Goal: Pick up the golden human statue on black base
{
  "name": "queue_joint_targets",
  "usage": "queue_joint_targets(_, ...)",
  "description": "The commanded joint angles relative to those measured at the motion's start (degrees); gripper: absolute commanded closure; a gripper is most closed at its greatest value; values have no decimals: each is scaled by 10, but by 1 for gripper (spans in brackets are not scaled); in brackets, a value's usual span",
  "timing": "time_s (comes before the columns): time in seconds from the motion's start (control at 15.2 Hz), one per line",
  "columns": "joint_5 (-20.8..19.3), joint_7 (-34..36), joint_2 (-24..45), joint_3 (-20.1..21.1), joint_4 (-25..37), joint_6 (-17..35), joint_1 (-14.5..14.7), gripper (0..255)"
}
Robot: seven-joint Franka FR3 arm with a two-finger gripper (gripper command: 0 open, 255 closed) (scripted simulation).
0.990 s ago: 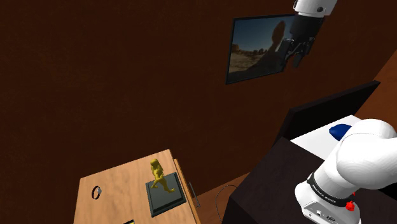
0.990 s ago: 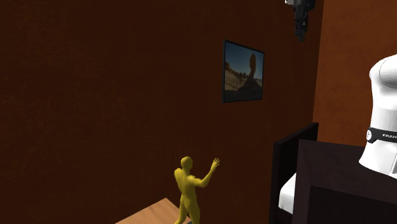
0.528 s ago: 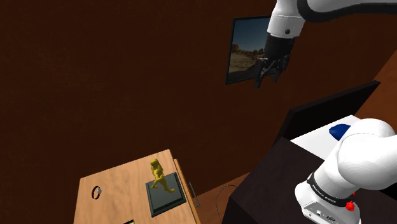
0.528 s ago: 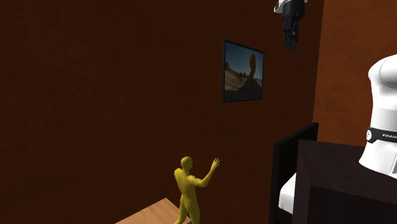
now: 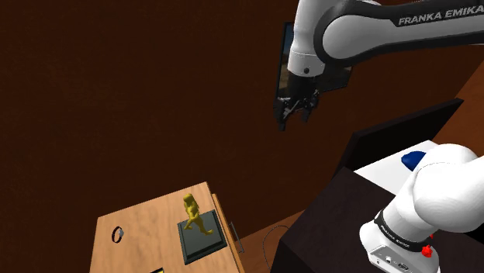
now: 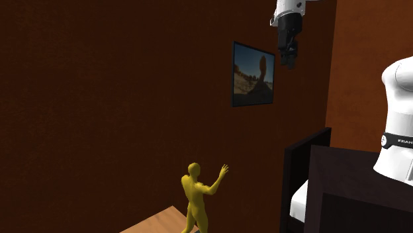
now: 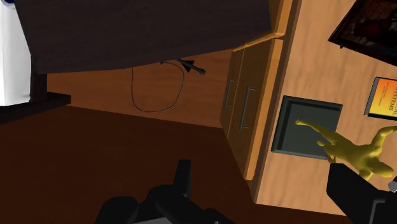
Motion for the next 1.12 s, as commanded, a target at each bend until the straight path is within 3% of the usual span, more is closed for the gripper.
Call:
queue_joint_targets(0.0,9,21,27,19,-1,25,6,0)
queue_joint_targets(0.53,14,100,172,85,37,119,23,0)
queue_joint_targets(1.06,-27,193,344,132,120,190,43,0)
